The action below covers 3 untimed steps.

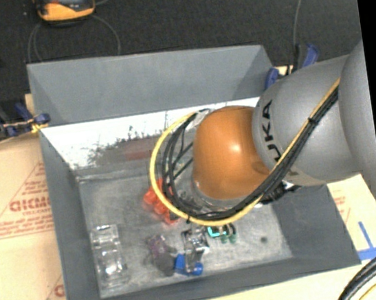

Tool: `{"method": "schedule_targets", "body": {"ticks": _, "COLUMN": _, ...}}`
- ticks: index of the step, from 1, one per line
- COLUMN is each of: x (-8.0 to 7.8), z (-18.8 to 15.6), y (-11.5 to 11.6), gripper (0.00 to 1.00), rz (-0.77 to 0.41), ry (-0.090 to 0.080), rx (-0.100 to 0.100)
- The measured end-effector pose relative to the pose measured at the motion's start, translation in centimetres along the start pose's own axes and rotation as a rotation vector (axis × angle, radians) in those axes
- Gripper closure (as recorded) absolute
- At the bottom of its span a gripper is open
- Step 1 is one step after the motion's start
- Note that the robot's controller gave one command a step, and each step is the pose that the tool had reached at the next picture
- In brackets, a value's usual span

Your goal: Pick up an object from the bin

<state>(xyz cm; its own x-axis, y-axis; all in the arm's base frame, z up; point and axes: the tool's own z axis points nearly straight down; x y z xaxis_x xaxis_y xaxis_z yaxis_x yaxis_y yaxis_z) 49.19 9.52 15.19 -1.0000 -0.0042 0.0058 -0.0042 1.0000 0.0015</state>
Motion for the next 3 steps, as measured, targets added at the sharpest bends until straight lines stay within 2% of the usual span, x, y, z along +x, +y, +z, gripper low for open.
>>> {"method": "schedule_targets", "body": {"ticks": 1, "x": 0.7, "z": 7.2, "y": -1.7, "gripper": 0.0, "rz": 0.184, "ry": -0.007, "rx": -0.001}}
{"method": "schedule_targets", "body": {"ticks": 2, "x": 0.7, "z": 7.1, "y": -1.7, "gripper": 1.0, "rz": 0.187, "ry": -0.006, "rx": -0.001}}
{"method": "schedule_targets", "body": {"ticks": 3, "x": -0.1, "z": -6.2, "y": -0.1, "gripper": 1.0, "rz": 0.214, "ry": -0.016, "rx": -0.004}}
